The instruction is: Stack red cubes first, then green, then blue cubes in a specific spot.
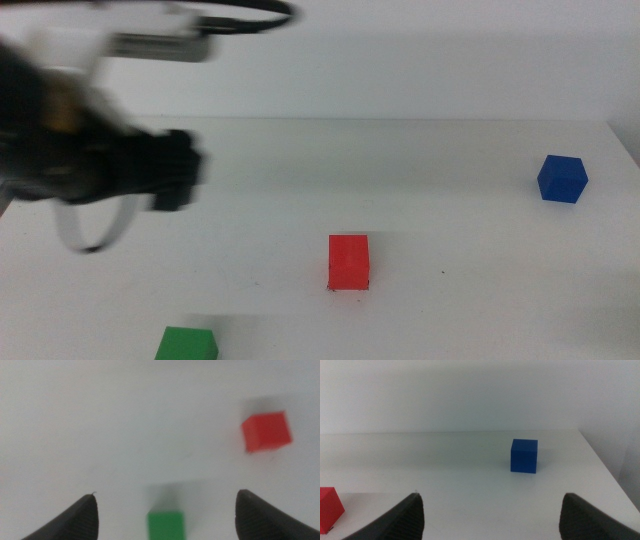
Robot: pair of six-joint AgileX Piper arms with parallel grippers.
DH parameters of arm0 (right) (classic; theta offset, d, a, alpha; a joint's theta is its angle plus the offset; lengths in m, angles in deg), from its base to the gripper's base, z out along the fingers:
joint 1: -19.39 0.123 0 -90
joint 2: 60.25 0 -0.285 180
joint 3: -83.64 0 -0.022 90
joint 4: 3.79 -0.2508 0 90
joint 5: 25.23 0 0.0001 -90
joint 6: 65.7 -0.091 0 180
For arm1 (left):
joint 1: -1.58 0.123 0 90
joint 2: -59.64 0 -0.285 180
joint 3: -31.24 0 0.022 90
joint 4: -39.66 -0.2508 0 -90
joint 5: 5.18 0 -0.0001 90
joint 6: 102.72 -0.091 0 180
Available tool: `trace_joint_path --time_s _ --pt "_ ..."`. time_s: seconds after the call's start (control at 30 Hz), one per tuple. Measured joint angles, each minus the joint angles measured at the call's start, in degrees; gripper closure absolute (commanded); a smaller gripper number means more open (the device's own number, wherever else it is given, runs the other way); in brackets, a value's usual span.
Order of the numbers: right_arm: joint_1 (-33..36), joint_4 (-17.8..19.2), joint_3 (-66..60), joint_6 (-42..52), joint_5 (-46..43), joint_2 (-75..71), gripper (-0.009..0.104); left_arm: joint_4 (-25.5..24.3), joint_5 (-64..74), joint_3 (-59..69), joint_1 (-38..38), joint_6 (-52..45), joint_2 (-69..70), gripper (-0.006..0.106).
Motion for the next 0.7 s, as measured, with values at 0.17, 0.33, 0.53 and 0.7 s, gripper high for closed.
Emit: trace_joint_path --time_s 0.17,0.33,0.53,0.7 --pt "0.0 0.0 0.0 0.0 0.0 0.0 0.002 9.4 1.9 6.7 13.0 -11.7 6.1 0.007" --pt "0.0 0.0 0.0 0.0 0.0 0.0 0.002 17.2 2.8 17.1 21.6 -17.7 7.8 0.007" --pt "0.0 0.0 0.0 0.0 0.0 0.0 0.002 24.0 0.3 22.8 21.4 -18.6 4.4 0.007" --pt "0.0 0.0 0.0 0.0 0.0 0.0 0.002 20.0 -4.8 23.0 13.5 -12.3 -1.8 0.007"
